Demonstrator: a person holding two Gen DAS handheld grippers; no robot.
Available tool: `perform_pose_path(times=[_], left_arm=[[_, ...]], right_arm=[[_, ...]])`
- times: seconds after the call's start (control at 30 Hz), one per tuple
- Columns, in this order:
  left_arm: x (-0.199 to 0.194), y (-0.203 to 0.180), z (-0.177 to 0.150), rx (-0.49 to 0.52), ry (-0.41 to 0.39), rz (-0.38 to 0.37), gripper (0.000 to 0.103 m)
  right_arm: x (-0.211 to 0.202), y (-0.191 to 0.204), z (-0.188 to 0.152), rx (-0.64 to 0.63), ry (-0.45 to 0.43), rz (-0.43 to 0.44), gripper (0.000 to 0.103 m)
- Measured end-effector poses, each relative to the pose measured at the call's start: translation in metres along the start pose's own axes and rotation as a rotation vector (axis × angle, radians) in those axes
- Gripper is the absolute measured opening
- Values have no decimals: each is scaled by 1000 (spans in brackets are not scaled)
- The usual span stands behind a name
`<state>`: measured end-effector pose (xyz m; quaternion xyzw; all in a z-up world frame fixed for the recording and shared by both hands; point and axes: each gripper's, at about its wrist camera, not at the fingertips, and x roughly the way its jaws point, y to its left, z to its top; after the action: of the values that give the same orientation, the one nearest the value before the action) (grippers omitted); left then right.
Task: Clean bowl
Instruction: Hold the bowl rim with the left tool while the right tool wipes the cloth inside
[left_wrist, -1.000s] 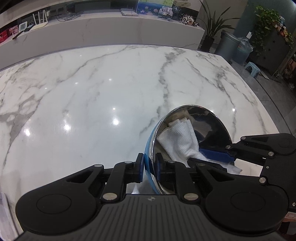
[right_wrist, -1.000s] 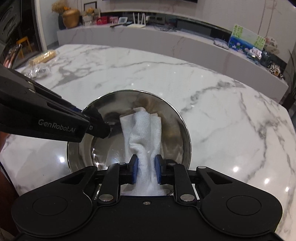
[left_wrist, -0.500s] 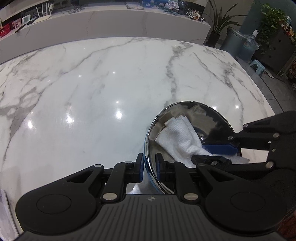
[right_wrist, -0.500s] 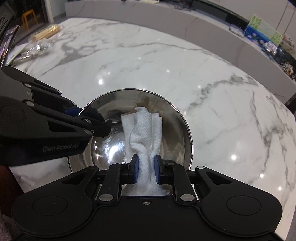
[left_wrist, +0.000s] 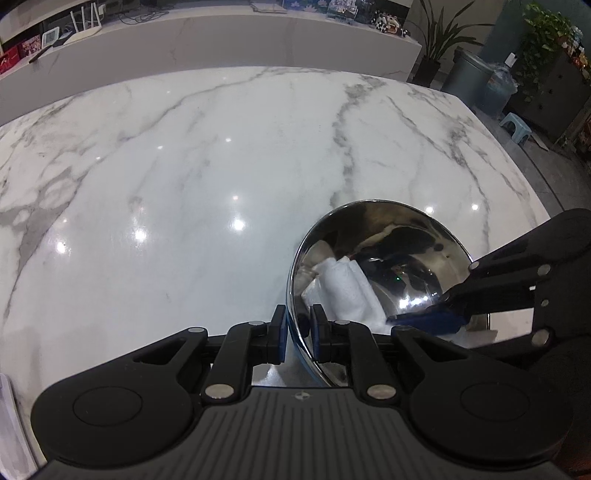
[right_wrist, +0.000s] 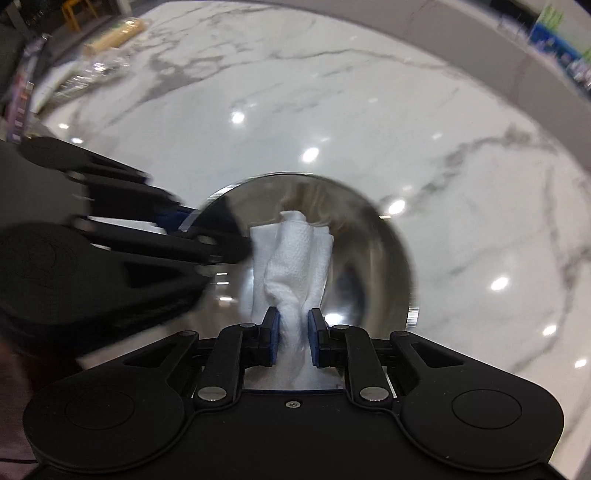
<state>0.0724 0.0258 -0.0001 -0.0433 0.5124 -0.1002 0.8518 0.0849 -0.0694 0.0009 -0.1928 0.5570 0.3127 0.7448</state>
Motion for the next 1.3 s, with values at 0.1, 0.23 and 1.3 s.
perform_pose_path(times=[0.1,0.23,1.3], left_arm=[[0,2,0,-6,2,-9,11],[0,3,-1,-5,5,-11,12],[1,4,-1,-10,11,-22,11]], right_arm=[[3,9,1,-42,-2,-35,14],[3,13,2,-83,-12,-112,13],[-2,16,3,-153,87,-53,13]])
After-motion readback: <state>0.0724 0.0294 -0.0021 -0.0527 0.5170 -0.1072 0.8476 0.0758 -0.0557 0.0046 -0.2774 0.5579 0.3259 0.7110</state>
